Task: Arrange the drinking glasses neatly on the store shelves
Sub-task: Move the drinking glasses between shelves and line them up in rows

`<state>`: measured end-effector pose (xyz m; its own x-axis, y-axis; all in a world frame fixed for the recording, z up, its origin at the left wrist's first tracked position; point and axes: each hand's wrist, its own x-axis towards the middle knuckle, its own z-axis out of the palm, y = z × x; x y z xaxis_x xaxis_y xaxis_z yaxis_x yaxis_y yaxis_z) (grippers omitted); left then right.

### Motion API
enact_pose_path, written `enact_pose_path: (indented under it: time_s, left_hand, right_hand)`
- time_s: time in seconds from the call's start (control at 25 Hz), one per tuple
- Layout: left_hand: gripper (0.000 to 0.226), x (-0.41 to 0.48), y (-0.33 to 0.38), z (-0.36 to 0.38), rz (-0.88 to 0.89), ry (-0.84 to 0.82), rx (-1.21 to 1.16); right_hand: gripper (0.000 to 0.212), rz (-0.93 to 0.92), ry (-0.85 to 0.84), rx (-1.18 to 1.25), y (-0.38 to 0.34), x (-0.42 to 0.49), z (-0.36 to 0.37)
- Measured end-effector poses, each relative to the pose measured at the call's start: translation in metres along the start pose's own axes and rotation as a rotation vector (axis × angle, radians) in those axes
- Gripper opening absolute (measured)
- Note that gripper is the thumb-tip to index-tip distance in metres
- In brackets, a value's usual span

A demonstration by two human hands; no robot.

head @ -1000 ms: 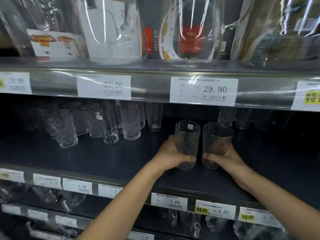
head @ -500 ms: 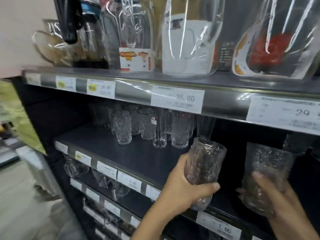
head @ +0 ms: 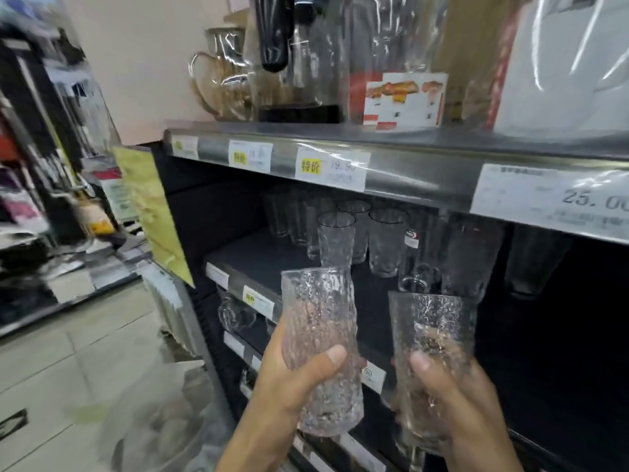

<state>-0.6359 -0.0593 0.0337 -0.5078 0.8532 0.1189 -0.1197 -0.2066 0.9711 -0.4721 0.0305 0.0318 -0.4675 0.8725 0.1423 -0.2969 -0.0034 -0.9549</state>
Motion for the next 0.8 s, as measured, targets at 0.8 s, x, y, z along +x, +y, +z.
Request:
enact_pose_path:
  time_s: [0.8]
  left_hand:
    - [0.125, 0.176, 0.015, -0.232, -0.171, -0.116, -0.03]
  right_hand:
    - [0.066, 0.048, 0.401, -0.179, 0.087, 0.128, 0.221]
